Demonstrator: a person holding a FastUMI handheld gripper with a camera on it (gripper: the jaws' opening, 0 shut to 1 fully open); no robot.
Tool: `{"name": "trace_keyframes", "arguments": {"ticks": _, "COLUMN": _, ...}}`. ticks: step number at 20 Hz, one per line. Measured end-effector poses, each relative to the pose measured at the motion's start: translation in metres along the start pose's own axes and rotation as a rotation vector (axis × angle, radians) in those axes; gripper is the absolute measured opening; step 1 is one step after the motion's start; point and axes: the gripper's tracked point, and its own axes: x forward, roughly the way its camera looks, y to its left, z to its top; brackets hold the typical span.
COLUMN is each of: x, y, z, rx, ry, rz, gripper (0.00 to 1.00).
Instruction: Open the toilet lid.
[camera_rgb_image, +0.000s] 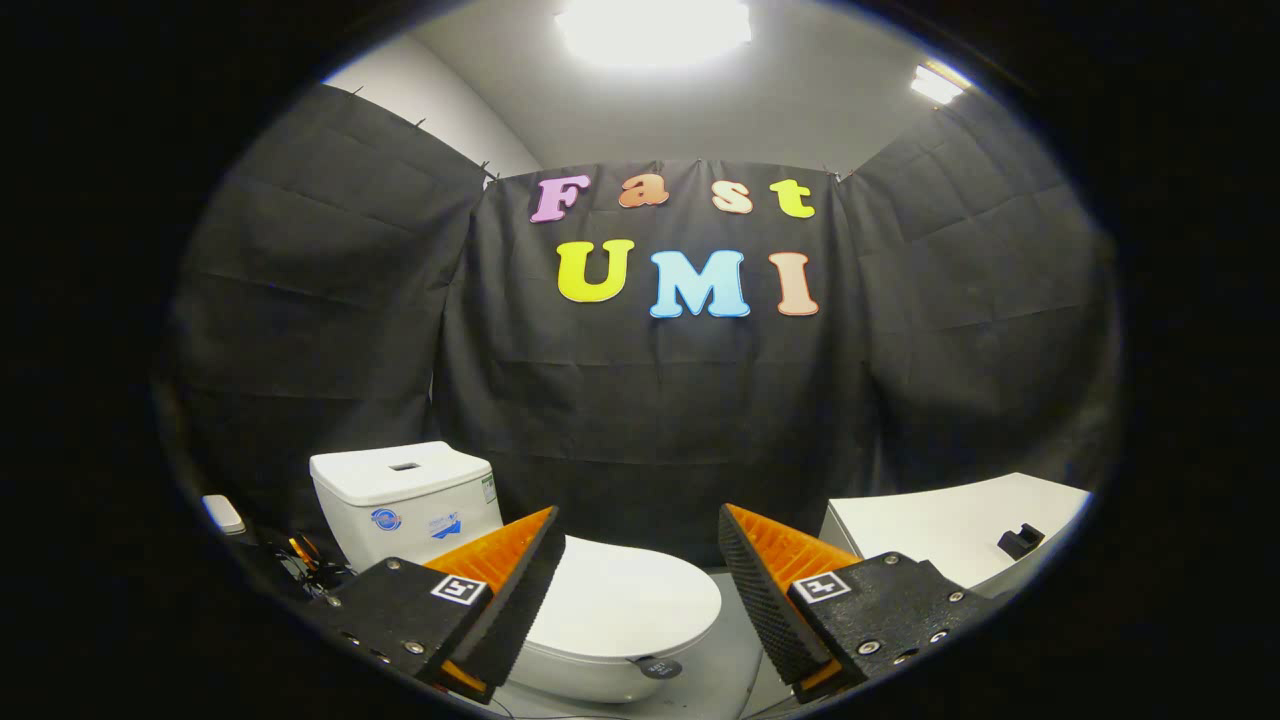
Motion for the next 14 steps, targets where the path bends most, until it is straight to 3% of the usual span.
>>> {"name": "trace_keyframes", "arguments": {"ticks": 14, "x": 0.008, "y": -0.007, "z": -0.017, "rx": 0.096, "ry": 0.005, "rz": -0.012, "gripper": 0.95}}
